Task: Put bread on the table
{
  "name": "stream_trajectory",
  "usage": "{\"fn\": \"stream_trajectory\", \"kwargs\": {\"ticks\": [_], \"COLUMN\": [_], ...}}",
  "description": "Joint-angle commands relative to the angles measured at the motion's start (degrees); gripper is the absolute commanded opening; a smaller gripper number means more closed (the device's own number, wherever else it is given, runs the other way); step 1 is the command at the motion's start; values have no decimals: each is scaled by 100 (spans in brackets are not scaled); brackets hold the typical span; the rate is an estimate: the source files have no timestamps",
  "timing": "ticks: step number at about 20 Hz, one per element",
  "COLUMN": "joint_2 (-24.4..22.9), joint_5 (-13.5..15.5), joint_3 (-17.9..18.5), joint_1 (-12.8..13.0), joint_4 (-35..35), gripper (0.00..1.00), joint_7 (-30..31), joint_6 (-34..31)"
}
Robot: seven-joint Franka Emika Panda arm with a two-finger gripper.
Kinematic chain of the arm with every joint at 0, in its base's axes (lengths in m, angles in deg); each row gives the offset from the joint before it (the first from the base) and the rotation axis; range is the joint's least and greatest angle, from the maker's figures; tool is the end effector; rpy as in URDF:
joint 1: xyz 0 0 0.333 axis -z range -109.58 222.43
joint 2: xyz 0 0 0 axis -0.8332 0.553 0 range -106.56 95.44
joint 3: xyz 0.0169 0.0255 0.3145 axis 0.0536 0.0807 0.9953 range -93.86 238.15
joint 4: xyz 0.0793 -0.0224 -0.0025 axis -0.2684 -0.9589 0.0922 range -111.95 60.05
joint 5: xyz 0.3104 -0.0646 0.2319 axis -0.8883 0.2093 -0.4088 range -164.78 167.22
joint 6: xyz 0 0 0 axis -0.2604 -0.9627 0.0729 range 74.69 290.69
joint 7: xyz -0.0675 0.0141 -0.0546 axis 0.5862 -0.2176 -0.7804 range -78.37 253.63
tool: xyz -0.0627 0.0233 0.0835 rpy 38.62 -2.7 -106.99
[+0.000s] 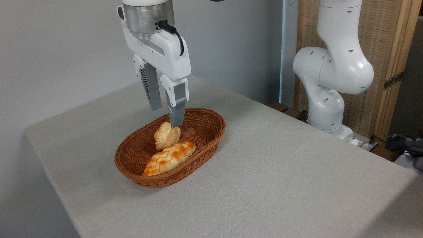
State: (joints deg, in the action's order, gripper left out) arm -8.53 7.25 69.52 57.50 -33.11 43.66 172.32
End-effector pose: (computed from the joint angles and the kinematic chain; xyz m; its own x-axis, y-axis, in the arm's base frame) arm 0.5456 -0.0460 0.6043 0.6789 -0.7272 0.1014 -0.7333 -0.6784 0.0447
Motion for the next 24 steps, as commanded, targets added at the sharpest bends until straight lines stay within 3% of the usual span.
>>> {"fn": "stream_trajectory", "kwargs": {"ticks": [1,14,24], "joint_2": [51,-98,-116], "joint_5": [-66,-49,-5], "joint_3": [8,-10,-80], "joint_1": [33,85,542], "joint_4": [153,-136,-610], "gripper": [100,100,100], "joint_7": [19,-156,-8], "joint_6": [-189,-93,31]}}
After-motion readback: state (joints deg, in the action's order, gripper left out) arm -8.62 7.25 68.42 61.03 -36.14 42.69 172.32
